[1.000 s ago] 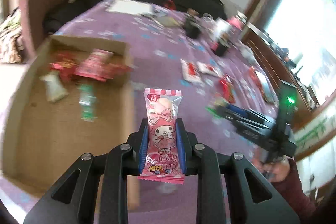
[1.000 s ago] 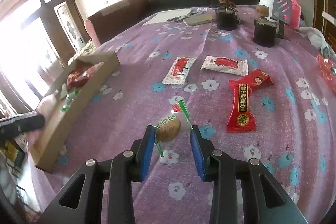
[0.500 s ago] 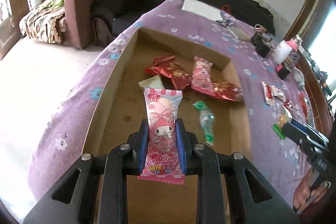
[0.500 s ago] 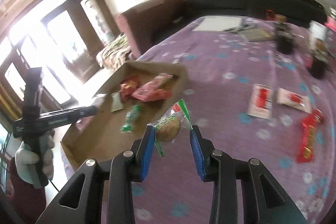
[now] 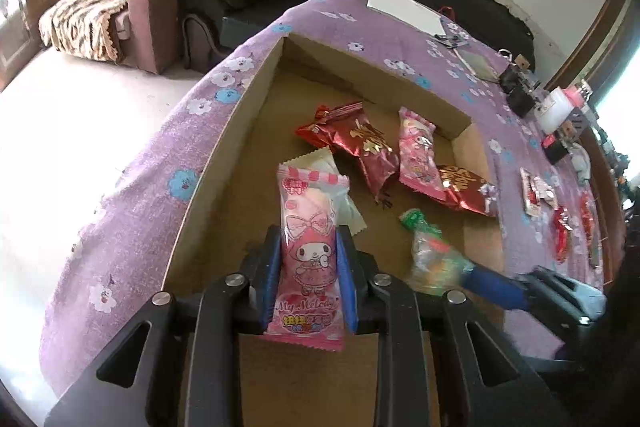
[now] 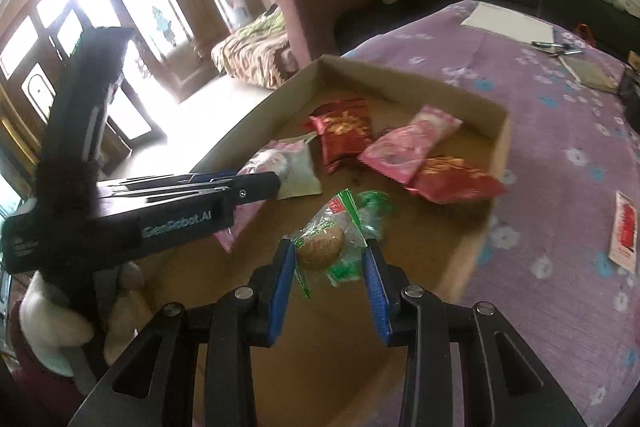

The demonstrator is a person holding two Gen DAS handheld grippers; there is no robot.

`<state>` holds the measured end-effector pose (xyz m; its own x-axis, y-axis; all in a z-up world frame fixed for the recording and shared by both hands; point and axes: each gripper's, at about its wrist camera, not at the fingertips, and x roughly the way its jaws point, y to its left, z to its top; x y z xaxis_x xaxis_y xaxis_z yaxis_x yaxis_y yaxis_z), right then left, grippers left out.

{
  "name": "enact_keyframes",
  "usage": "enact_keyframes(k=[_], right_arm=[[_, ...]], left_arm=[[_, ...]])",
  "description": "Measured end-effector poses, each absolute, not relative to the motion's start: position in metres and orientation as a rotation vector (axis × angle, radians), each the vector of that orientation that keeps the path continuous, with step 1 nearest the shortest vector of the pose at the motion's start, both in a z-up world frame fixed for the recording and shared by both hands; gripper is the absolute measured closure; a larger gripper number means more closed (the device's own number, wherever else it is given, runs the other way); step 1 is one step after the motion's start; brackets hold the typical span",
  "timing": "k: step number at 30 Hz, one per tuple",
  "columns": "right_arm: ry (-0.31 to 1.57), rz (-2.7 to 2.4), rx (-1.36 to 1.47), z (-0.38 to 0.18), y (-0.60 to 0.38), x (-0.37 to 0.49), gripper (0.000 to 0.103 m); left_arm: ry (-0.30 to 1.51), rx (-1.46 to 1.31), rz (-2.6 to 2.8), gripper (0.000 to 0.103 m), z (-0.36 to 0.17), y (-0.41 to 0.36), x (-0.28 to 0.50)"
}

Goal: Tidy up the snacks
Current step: 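Carry the pink bag into the tray with the left tool while the right tool drops the cookie packet there, then grasp the white-and-red sachet with the left tool while the right tool grasps the red stick packet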

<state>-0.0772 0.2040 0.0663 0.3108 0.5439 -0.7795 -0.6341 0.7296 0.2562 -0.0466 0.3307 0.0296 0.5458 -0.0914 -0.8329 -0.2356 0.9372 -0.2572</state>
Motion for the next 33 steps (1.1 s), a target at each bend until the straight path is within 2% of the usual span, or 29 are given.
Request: enact_keyframes(k=[2,4,15,17,19,25,31,33], right_arm=[[0.986,0.769,-0.117,0.063,0.211,-0.077,0.061],[0.997,0.761,-0.112,0.060,0.213,-0.075,0.057],[0.927,0.705,0.045,0.101,0.169,-0.044,0.052],[0.941,0.699,0.076,0.099,0.173,-0.028,0.052],[0.982,0.678,0.093,0.090,0.180,-0.012,0.052],[1.119,0.739,0.167,0.060,0.189,0.007,0.054],[1.029,0.762,0.167,0.080,0.155,-0.029,0.053],[0.992,0.741,0.144,0.086,0.136,-0.042,0.049]], left_arm=[[0.983,-0.377,0.080,0.072,0.033,0.334,-0.051],[0.973,-0.390,0.081,0.072,0.037,0.337,-0.054],[0.835,-0.480,0.037,0.071,0.071,0.343,-0.106],[0.818,-0.495,0.031,0.058,0.074,0.341,-0.111],[0.803,-0.508,0.029,0.052,0.075,0.339,-0.115],[0.818,-0.518,0.020,0.052,0.073,0.331,-0.118],[0.819,-0.523,-0.018,0.053,0.075,0.307,-0.118],[0.824,-0.515,-0.041,0.052,0.075,0.296,-0.117]])
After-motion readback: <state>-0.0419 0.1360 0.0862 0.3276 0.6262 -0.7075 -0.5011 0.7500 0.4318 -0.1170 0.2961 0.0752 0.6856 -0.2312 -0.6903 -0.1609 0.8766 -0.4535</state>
